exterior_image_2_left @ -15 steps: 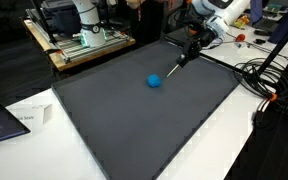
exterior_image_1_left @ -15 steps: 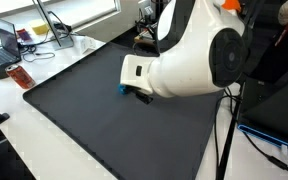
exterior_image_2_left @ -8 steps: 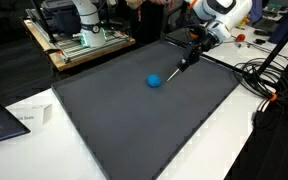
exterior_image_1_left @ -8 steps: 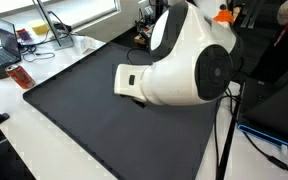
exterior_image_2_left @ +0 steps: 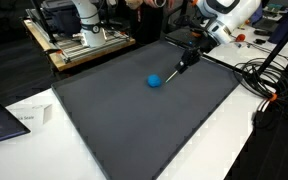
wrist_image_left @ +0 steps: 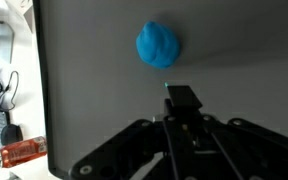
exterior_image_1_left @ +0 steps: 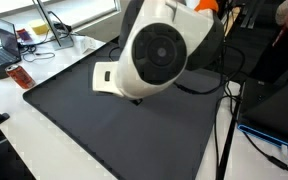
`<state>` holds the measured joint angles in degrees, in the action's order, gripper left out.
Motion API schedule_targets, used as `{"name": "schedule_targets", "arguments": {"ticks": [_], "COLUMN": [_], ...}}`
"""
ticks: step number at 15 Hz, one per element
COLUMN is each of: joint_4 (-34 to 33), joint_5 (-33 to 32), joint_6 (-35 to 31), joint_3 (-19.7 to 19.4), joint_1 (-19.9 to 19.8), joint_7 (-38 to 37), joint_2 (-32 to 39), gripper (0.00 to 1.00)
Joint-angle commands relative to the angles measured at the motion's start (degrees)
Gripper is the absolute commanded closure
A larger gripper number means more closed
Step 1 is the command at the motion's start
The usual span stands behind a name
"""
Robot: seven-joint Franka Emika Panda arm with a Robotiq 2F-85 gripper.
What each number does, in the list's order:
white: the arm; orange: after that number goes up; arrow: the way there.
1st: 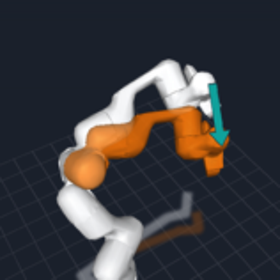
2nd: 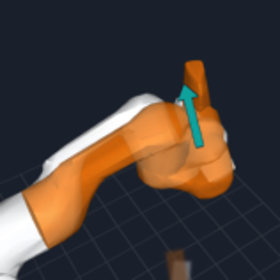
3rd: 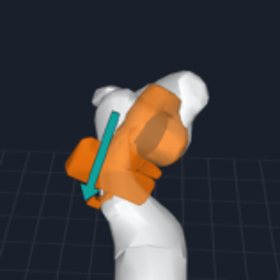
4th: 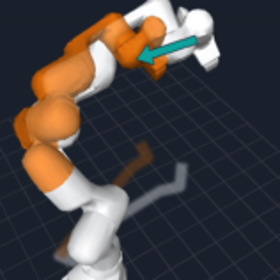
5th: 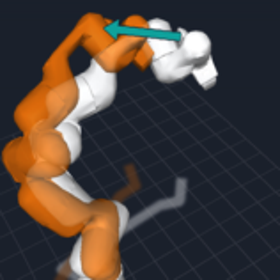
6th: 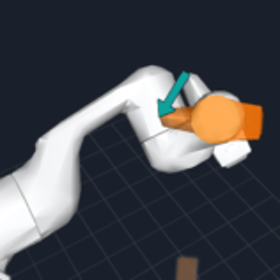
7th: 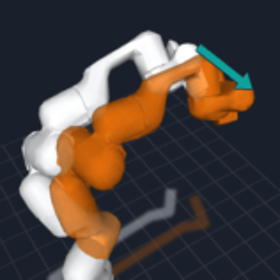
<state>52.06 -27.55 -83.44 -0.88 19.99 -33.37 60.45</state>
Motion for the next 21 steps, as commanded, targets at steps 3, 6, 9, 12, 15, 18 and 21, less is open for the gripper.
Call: {"name": "schedule_targets", "arguments": {"ticks": [3,6,9,12,15,18,21], "joint_4": [-2.9,-2.7,-0.6,2.0,5.7,12.7,20.4], "joint_5": [7.3,10.1,12.1,13.8,15.9,16.5,16.7], "joint_6": [1.0,0.6,-1.0,-4.5,-8.9,-14.8,-21.2], "joint_3": [2.6,3.5,4.5,5.9,7.2,8.1,9.0], "joint_1": [-5.8,-8.4,-11.1,-14.0,-17.1,-19.8,-22.3], "joint_7": [2.3,3.1,4.4,6.3,8.2,10.1,11.3], "joint_2": [-0.7,-1.7,-3.9,-6.4,-9.3,-13.8,-18.6], "gripper": [0.97,0.97,0.97,0.97,0.97,0.97,0.97]}}
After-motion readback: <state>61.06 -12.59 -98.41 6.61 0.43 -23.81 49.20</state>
